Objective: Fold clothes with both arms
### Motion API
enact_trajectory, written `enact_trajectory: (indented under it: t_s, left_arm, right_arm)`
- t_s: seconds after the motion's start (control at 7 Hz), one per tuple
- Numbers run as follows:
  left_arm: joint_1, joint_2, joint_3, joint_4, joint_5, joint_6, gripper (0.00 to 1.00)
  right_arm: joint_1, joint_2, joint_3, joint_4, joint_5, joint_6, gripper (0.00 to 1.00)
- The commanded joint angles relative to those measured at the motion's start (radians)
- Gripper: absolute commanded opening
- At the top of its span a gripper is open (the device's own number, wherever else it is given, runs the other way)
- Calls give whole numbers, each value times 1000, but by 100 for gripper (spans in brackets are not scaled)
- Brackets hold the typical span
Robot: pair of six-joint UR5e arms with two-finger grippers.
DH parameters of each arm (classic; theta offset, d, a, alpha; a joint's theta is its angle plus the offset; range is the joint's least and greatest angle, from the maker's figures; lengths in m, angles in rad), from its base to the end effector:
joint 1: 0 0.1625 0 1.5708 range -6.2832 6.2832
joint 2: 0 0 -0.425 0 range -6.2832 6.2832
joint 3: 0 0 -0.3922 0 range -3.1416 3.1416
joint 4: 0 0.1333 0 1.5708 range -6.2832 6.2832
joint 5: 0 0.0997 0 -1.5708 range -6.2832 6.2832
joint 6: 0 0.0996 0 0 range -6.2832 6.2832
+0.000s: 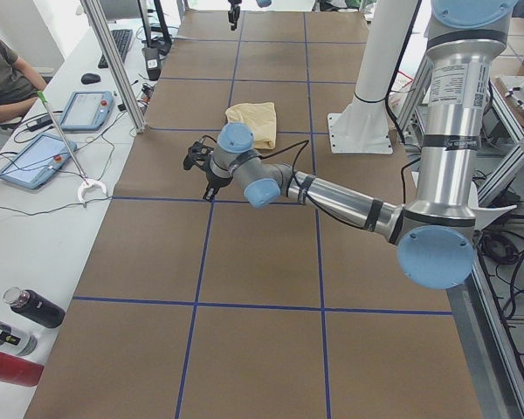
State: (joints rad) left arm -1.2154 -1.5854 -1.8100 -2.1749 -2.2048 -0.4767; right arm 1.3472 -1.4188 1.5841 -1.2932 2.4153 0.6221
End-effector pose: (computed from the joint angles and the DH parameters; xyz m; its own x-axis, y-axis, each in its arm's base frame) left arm 0.1084 -0.5056 0.4660 0.6370 0.3410 -0.6913 0.0728 0.8662 0.4944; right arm -0.0689 -0.5685 0.5351 0.5853 0.1398 0.7987 -0.1731 0.9838 -0.0454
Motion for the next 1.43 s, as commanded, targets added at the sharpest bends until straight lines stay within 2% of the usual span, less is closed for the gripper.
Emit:
enact_trajectory:
  t_s: [0.0, 0.14, 0.29, 0.43, 0.57, 1.0, 1.29]
  left_arm:
    - [-138, 41, 38, 152, -24, 349, 100]
    - [-227, 30, 76, 261, -48, 538, 100]
    - [-268, 25, 84, 339, -88, 576, 100]
    - [-268, 21, 84, 409, -111, 570, 100]
    - [-273, 24, 80, 464, -110, 566, 100]
    - [-276, 54, 58, 458, -113, 561, 100]
    - [-277, 53, 54, 458, -128, 563, 100]
  right_arm:
    - [111, -49, 2, -207, 13, -459, 100]
    - [131, -43, 2, -328, -14, -619, 100]
    - [121, -43, 14, -352, -50, -648, 100]
    - [127, -43, 34, -410, -56, -650, 100]
    - [128, -54, 52, -420, -55, -650, 100]
    - [132, -48, 77, -488, -42, -631, 100]
    - [144, -60, 76, -479, -3, -639, 100]
